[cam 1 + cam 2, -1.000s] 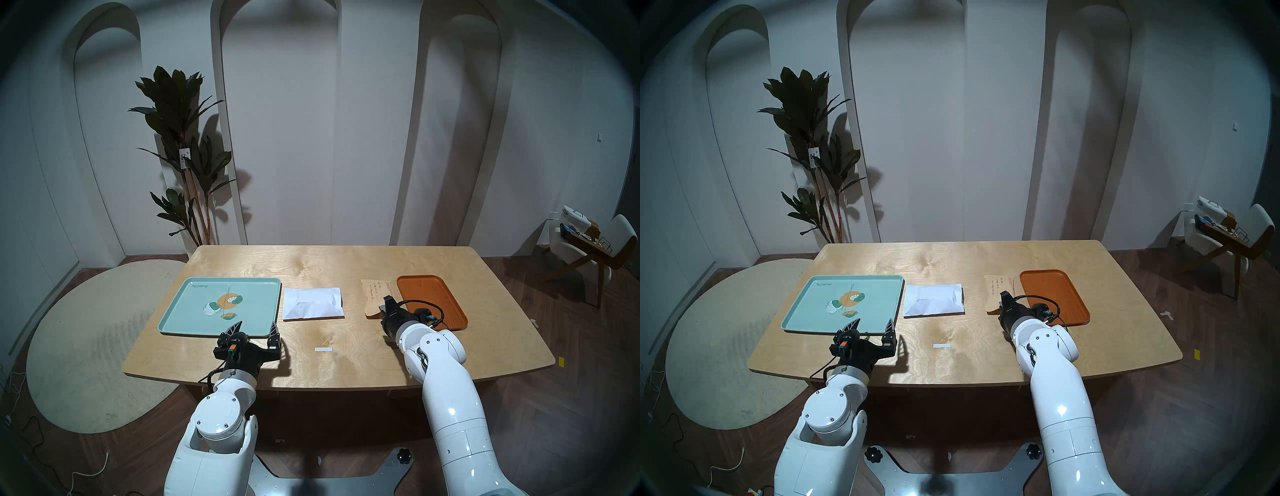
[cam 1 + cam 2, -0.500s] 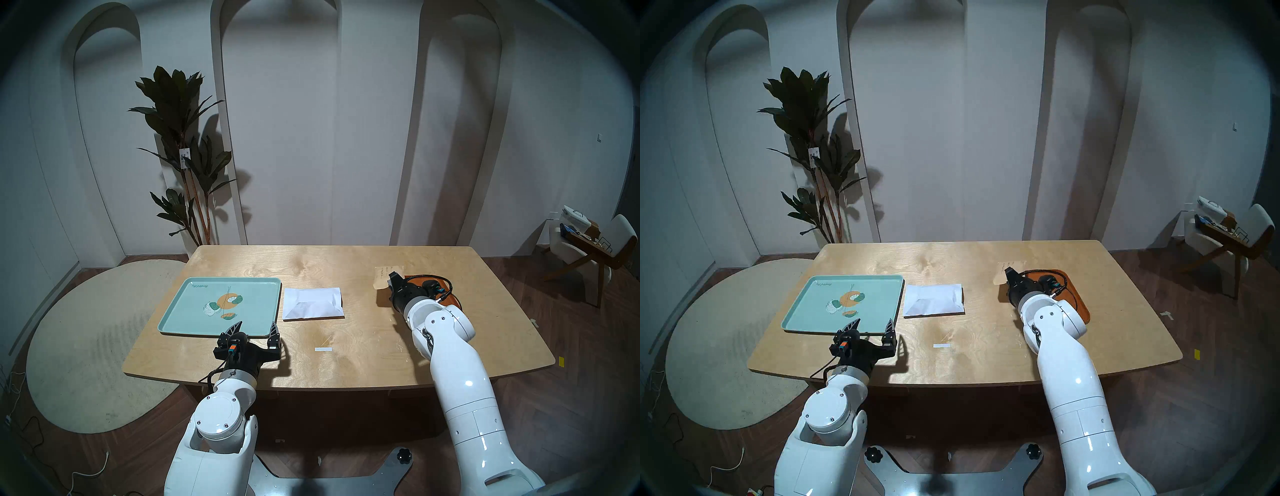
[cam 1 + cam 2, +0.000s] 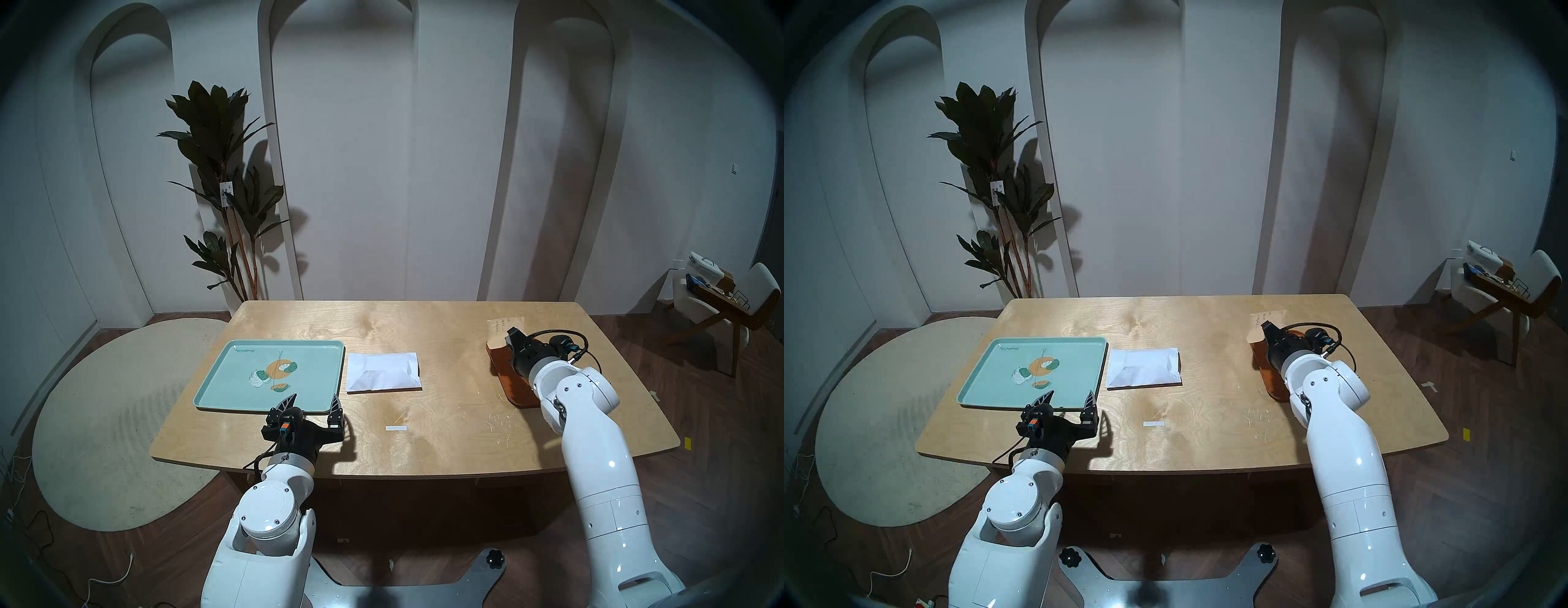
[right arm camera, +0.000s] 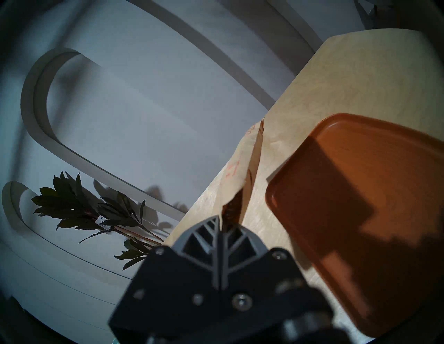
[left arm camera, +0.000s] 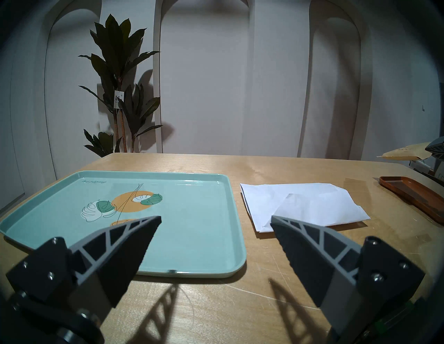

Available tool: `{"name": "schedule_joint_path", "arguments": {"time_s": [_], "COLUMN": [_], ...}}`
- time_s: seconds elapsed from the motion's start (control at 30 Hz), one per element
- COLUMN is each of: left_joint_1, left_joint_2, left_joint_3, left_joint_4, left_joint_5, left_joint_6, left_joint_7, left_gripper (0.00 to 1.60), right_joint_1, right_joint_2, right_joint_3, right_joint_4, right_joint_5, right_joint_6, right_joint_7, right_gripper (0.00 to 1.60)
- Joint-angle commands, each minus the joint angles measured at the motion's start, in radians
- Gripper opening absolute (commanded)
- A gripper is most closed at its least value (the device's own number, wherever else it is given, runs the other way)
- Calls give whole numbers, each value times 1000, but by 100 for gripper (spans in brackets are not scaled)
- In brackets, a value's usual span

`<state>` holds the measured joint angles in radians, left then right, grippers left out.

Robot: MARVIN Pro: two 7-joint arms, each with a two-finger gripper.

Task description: Sort the mail into the trays, one tray per recipient

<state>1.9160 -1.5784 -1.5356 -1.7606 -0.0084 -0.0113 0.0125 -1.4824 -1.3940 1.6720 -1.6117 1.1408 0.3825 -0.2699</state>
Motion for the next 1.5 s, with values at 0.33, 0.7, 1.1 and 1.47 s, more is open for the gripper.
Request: {"name": "schedule_joint_path", "arguments": {"time_s": [0.33, 0.7, 1.1, 1.47], "left_joint_1": [-5, -5, -5, -6], "left_joint_2": [0, 0, 0, 0], "left_joint_3": [0, 0, 0, 0], "left_joint_4": [-22, -22, -22, -20], "left_joint_5": [1, 1, 1, 1], "left_joint_6": [-3, -3, -3, -4], "left_joint_7": [0, 0, 0, 0], "left_gripper": [160, 160, 160, 160], "right_joint_1": [-30, -41, -56, -174], "right_joint_2": [44, 43, 48, -8], "right_joint_3": [71, 86, 95, 58], "right_joint_4": [11, 34, 24, -120], "right_joint_5": [42, 53, 53, 82], "right_joint_6": [38, 42, 48, 68], "right_joint_7": [42, 44, 17, 6], "right_gripper": [0, 0, 71, 160]}}
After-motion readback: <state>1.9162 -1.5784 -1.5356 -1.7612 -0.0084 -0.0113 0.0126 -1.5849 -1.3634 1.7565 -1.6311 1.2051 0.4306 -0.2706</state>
